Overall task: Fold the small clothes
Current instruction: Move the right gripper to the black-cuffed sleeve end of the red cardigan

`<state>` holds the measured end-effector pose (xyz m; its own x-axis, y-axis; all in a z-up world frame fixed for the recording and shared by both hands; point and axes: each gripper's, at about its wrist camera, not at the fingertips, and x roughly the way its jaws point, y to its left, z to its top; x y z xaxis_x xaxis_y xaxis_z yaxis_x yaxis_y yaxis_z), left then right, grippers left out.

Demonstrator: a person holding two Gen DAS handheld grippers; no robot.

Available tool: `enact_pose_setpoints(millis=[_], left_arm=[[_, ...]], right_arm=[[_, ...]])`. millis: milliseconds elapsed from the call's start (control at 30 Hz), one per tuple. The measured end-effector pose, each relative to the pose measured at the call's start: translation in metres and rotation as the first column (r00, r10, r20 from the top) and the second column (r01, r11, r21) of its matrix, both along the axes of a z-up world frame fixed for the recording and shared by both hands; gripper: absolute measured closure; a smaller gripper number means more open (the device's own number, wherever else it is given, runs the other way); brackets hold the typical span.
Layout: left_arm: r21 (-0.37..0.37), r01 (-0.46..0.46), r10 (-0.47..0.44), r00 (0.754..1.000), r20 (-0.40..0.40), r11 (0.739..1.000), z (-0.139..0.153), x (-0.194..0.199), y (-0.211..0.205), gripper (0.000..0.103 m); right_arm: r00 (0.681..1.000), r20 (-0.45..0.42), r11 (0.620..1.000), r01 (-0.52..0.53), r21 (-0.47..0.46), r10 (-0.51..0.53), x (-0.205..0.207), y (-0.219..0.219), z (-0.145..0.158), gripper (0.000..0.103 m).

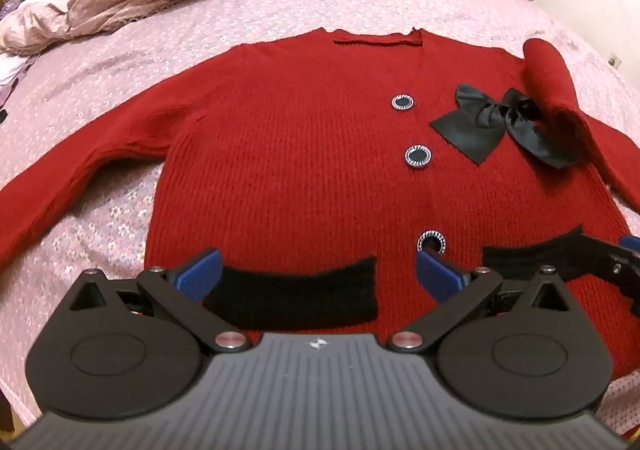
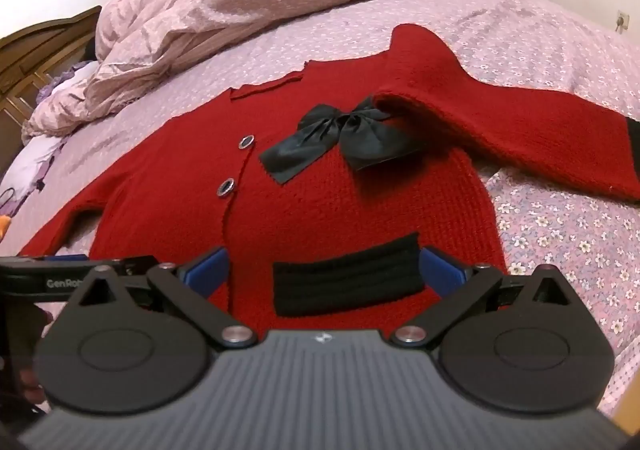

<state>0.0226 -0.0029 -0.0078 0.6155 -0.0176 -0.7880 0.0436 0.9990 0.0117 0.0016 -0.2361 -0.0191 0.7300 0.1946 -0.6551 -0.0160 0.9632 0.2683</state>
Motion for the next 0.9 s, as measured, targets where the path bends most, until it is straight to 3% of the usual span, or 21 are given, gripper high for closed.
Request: enact_pose_setpoints(millis=[167,467,900], left_arm=[[-0.011,0.013,-0.013,1.000,-0.005,1.000,0.001,0.014,-0.002,0.000],[-0.037,0.013,-0.014,1.000,-0.024,0.999,-0.002,0.042,-0.010,0.000],[-0.052,0.047,-0.050,0.997,-0.056,0.998,-0.018,0.064,-0.035,0.000]], right_arm=[[0.999,0.010,0.999,0.038,0.005,-0.038,0.005,-0.008,-0.004,0.000],[0.983,0.018,0.983,0.182,0.004,-0.182,0.020,-0.062,-0.003,0.000],[0.919,-0.005,0.911,0.393,0.128,-0.395,0.034,-0.137,-0.029,0.000]])
